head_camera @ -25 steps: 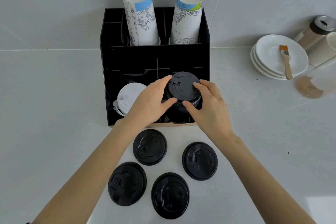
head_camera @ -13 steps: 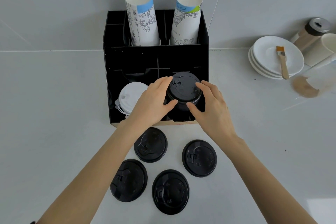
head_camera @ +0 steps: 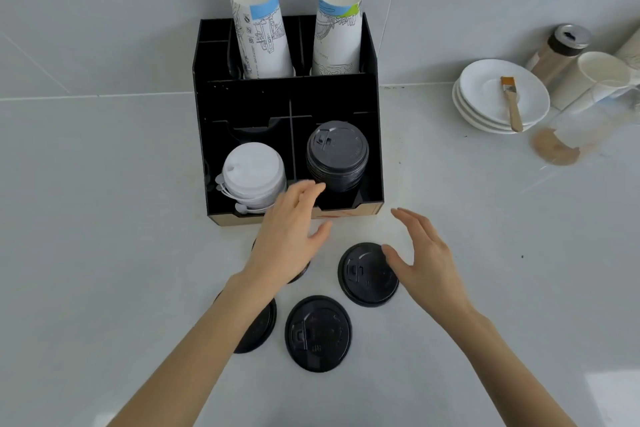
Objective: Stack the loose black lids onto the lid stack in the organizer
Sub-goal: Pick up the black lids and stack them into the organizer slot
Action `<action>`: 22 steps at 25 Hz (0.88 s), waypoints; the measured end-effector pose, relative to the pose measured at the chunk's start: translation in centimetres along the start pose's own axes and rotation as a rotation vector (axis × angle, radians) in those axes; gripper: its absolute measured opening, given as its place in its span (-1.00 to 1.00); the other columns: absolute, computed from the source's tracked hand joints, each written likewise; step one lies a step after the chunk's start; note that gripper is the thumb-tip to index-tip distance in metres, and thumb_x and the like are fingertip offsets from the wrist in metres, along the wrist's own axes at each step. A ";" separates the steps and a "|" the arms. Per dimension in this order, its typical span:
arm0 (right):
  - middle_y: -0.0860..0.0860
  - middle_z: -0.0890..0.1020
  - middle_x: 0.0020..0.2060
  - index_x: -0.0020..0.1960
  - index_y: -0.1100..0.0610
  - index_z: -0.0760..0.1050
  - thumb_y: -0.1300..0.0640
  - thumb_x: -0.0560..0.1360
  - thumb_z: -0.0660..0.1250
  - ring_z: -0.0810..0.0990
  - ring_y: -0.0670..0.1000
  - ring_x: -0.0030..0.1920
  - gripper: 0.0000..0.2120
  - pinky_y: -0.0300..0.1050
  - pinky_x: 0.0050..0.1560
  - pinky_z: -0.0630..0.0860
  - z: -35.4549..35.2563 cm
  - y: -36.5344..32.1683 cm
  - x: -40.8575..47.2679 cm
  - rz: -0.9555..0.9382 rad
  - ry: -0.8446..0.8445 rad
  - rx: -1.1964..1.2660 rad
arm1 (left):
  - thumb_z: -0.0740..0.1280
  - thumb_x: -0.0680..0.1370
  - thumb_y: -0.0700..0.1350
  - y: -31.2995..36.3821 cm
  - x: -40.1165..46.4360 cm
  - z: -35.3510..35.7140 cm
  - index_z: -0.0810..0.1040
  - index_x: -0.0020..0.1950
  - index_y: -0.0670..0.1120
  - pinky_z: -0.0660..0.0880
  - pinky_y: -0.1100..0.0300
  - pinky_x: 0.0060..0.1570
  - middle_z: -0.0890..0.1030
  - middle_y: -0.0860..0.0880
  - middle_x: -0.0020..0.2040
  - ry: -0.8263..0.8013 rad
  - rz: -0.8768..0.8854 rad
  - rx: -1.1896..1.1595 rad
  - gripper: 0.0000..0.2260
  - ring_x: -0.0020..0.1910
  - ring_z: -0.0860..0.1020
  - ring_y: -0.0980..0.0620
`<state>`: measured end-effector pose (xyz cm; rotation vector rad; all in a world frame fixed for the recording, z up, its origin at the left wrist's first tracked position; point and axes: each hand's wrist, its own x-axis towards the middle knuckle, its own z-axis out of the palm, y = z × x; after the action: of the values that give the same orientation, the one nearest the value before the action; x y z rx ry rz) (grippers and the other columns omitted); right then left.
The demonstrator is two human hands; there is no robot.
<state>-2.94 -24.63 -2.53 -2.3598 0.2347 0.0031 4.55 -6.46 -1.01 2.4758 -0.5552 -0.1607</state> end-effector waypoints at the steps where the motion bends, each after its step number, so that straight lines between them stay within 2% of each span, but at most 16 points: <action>1: -0.02 0.36 0.34 0.33 0.05 0.24 0.17 0.47 0.27 0.34 0.00 0.32 -0.54 -0.23 0.20 0.25 0.2 0.4 -0.6 0.014 -0.014 0.002 | 0.26 0.49 -0.10 0.0 -0.6 0.6 0.24 0.35 -0.10 0.27 0.07 0.28 0.34 -0.09 0.36 -0.039 -0.002 0.000 -0.55 0.30 0.33 -0.05; 6: 0.00 0.38 0.31 0.32 0.06 0.26 0.17 0.47 0.27 0.38 0.00 0.28 -0.55 -0.26 0.18 0.27 1.6 2.0 -3.0 0.096 -0.050 0.021 | 0.23 0.51 -0.04 0.4 -2.7 3.6 0.18 0.38 -0.07 0.27 0.02 0.26 0.32 -0.04 0.39 -0.227 -0.043 0.018 -0.53 0.33 0.30 -0.05; 10: 0.03 0.44 0.23 0.30 0.10 0.30 0.16 0.47 0.27 0.46 0.02 0.19 -0.58 -0.22 0.06 0.35 2.6 2.6 -3.7 0.185 -0.032 0.027 | 0.21 0.52 0.00 0.4 -3.7 5.2 0.13 0.40 -0.05 0.28 0.03 0.26 0.30 -0.05 0.40 -0.358 -0.097 0.054 -0.51 0.32 0.29 -0.05; 16: 0.07 0.45 0.10 0.25 0.12 0.34 0.17 0.46 0.27 0.49 0.06 0.06 -0.63 -0.17 -0.04 0.40 3.1 2.6 -3.9 0.275 -0.030 0.026 | 0.22 0.51 -0.01 0.7 -4.0 6.1 0.14 0.39 -0.06 0.33 0.03 0.26 0.33 -0.07 0.34 -0.387 -0.125 0.037 -0.51 0.29 0.31 -0.05; 22: 0.07 0.42 0.09 0.27 0.11 0.34 0.17 0.47 0.26 0.47 0.06 0.08 -0.62 -0.13 0.05 0.42 2.9 1.7 -3.6 0.280 -0.036 0.070 | 0.27 0.48 0.01 0.9 -4.3 5.5 0.12 0.40 -0.04 0.35 0.12 0.24 0.30 -0.06 0.31 -0.368 -0.140 -0.094 -0.44 0.26 0.34 -0.01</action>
<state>-6.58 -23.18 -5.52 -2.2374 0.5366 0.1693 -0.97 -8.14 -5.05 2.4037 -0.5088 -0.6926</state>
